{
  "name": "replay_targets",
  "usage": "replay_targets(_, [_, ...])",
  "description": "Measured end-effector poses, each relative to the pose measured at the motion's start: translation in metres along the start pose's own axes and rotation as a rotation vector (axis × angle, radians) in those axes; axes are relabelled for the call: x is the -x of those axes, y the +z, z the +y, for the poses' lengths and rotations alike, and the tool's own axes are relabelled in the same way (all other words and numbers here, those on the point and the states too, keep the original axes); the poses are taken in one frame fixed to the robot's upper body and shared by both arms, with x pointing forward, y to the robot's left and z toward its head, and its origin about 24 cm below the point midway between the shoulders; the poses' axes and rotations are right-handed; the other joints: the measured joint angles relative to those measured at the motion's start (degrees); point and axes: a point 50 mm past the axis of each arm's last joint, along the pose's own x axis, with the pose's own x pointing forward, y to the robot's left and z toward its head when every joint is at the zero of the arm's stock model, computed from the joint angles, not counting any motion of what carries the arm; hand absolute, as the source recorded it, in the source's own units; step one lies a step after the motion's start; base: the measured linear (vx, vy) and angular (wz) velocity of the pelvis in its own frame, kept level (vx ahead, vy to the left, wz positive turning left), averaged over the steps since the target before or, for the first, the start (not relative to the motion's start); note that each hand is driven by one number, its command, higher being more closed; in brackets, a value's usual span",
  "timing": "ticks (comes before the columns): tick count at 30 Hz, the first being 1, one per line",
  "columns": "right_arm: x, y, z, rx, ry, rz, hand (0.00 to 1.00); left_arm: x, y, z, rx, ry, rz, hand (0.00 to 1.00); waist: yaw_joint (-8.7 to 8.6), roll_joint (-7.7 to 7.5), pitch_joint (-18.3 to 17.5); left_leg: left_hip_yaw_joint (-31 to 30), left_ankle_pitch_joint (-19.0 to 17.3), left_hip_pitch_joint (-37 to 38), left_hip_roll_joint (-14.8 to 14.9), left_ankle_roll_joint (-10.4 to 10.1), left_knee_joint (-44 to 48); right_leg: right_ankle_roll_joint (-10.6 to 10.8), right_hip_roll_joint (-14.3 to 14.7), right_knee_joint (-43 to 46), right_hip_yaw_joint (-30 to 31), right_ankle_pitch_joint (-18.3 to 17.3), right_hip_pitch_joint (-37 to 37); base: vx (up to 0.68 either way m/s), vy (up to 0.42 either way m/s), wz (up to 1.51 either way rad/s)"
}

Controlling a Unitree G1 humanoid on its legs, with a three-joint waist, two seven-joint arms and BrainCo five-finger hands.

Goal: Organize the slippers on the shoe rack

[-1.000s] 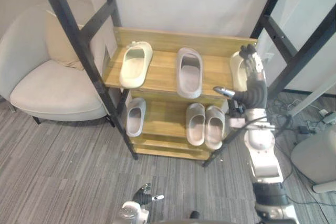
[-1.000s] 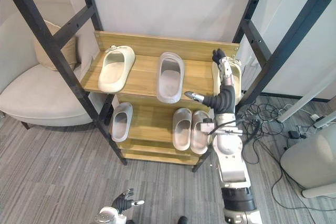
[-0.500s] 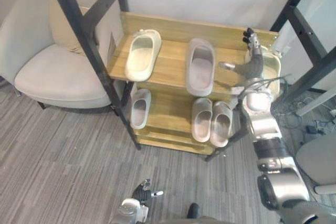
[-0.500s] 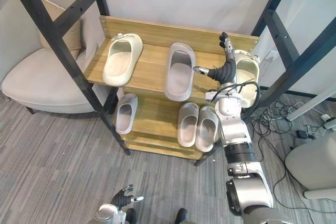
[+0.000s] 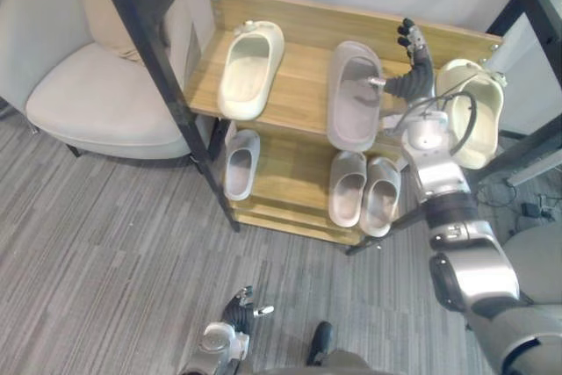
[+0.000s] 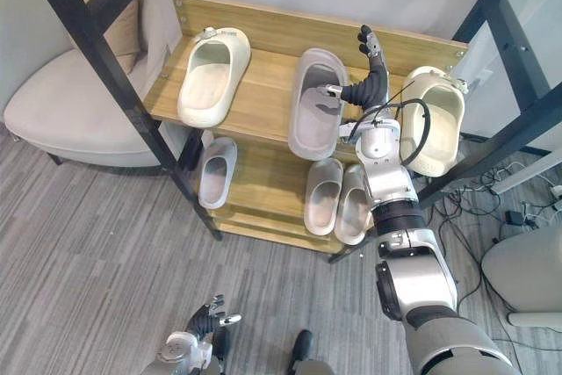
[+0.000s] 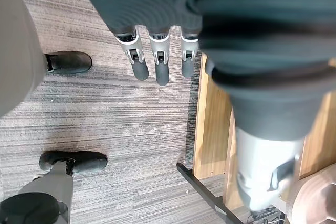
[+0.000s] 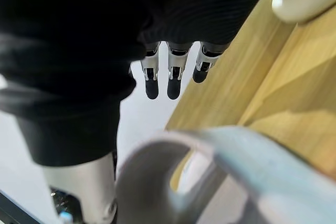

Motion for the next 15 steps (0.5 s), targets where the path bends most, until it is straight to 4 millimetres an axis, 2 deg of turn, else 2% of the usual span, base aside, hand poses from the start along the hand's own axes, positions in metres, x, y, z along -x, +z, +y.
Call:
replay_targets(7, [-0.015,0.012,0.005,0.03,0.051,-0.007,0.0,-0.002,0.007,0.002,0.016,0.006,-0.026,0.0,0.58,-0.68,1.82,-0.05,0.2,-0.19,-0.22,0.13,-0.04,0.06,-0.22,0.0,0.0,0.25,-0.22,0.0,0.0,0.0])
replay_targets(8, [-0.02,0.015,0.005,0.048,0.058,0.003,1.0,-0.003,0.009,0.001,0.018,0.005,-0.032,0.0,0.79,-0.83,1.96,-0.15,0.58,-1.16,-0.22,0.11,-0.07,0.04,-0.23,0.0,-0.03,0.55,-1.12,0.0,0.0,0.0])
replay_targets(15, [-0.034,0.025,0.004,0.064,0.053,0.023,1.0,-0.005,0.015,0.003,0.046,0.011,-0.048,0.0,1.35,-1.0,3.2,-0.25,1.32,-1.81,-0.22,0.07,-0.33,-0.17,-0.24,0.01,-0.23,0.95,-1.71,-0.01,-0.001,0.02])
